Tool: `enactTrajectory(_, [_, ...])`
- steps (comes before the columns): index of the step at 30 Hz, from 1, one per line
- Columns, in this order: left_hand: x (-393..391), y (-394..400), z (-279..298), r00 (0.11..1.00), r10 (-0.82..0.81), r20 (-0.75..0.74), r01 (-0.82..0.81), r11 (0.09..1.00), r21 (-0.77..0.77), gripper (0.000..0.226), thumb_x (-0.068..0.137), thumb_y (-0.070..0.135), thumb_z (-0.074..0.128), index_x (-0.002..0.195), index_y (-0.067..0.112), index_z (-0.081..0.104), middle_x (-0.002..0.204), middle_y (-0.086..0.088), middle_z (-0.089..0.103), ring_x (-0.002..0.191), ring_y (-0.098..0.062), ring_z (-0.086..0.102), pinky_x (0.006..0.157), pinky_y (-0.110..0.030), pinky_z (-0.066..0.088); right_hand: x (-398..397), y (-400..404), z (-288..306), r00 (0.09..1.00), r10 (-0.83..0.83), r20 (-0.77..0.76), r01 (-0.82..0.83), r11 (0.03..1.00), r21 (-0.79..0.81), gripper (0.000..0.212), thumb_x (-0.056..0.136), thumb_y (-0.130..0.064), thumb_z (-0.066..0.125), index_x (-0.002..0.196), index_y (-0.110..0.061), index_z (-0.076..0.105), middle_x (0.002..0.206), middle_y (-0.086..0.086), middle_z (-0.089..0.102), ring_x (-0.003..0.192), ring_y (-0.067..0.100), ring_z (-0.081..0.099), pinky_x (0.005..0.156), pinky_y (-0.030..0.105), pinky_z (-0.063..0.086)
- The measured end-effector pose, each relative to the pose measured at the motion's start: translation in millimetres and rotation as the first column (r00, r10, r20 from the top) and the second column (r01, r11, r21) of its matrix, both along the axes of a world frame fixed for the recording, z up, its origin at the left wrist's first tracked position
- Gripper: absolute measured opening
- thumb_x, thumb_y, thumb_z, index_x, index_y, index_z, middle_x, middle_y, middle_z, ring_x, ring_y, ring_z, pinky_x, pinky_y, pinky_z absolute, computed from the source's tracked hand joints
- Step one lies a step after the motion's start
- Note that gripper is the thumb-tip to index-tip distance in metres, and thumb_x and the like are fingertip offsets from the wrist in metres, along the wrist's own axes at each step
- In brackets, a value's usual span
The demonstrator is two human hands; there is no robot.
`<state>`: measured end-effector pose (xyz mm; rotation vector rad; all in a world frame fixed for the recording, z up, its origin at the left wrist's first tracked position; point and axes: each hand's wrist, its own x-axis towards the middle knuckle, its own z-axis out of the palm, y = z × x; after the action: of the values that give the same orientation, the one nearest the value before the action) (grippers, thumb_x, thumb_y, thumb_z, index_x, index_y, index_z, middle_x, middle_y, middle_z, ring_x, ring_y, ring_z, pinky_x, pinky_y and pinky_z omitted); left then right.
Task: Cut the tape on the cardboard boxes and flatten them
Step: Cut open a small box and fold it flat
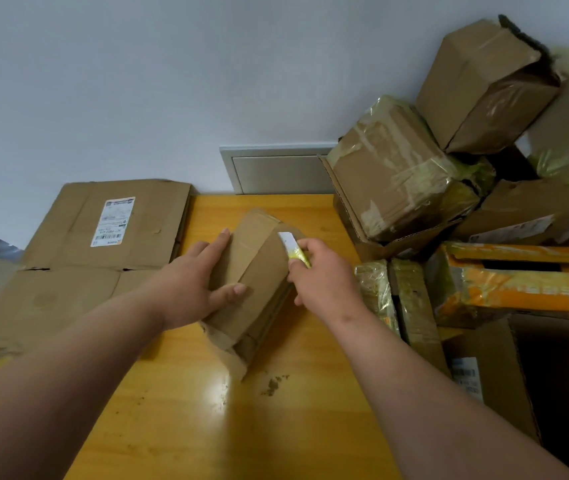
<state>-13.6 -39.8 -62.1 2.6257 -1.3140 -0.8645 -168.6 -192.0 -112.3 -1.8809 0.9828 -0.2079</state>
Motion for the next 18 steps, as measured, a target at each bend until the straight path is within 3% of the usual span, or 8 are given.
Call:
enactTrajectory(3, [-2,0,5,0.994,0.034,-0.103,-0.027,0.997,0.068,0.119,0.064,0.08,0.053,0.15,0.045,-0.021,0.153,0.002,0.028,0.126,-0.022,0.046,0.1,-0.033,0.043,0,-2,4,1.0,0.019,-0.01,-0.019,1.0,-0.025,0.026,0.092,-0.035,0.05,0.116,-0.043,0.056,0.077,-0.009,0.066,0.06,0.016,0.067,0.059,0.041,0.059])
enactTrajectory(5, [-4,0,7,0.961,0.111,-0.252,-0.099,0.993,0.06,0.125,0.064,0.071,0.068,0.147,0.05,-0.023,0.15,0.001,0.034,0.122,-0.023,0.054,0.098,-0.035,0.049,0,-3,5,0.998,0.046,-0.03,-0.048,0.998,-0.048,0.028,0.092,-0.034,0.049,0.117,-0.042,0.056,0.076,-0.008,0.065,0.06,0.018,0.066,0.06,0.042,0.059])
enactTrajectory(7, [-7,-1,7,0.875,0.203,-0.44,-0.2,0.978,0.054,0.13,0.065,0.055,0.081,0.143,0.057,-0.024,0.131,-0.001,0.049,0.099,-0.024,0.069,0.082,-0.041,0.06,-2,-4,6,0.995,0.087,-0.045,-0.09,0.993,-0.074,0.029,0.094,-0.035,0.048,0.121,-0.043,0.055,0.08,-0.008,0.066,0.063,0.017,0.066,0.062,0.041,0.059])
enactTrajectory(9, [-8,-1,5,0.801,0.272,-0.533,-0.279,0.958,0.068,0.133,0.064,0.047,0.084,0.14,0.062,-0.024,0.116,-0.007,0.056,0.082,-0.025,0.074,0.074,-0.043,0.062,-5,-4,7,0.991,0.123,-0.045,-0.127,0.988,-0.087,0.03,0.096,-0.036,0.048,0.125,-0.044,0.052,0.087,-0.008,0.066,0.069,0.015,0.064,0.067,0.041,0.058])
enactTrajectory(13, [-3,-2,0,0.672,0.414,-0.614,-0.461,0.883,0.091,0.13,0.059,0.05,0.085,0.14,0.066,-0.016,0.108,-0.015,0.065,0.078,-0.031,0.075,0.071,-0.043,0.062,-9,-4,8,0.977,0.211,-0.04,-0.214,0.972,-0.096,0.03,0.098,-0.035,0.049,0.127,-0.045,0.049,0.103,-0.009,0.066,0.084,0.012,0.06,0.075,0.036,0.055])
enactTrajectory(18, [2,-8,0,0.729,0.393,-0.561,-0.467,0.884,0.012,0.125,0.05,0.04,0.092,0.145,0.056,0.013,0.107,-0.008,0.063,0.081,-0.025,0.073,0.068,-0.042,0.062,-8,-2,9,0.972,0.23,-0.045,-0.234,0.966,-0.11,0.03,0.098,-0.037,0.048,0.127,-0.047,0.046,0.104,-0.008,0.065,0.088,0.014,0.06,0.076,0.037,0.055])
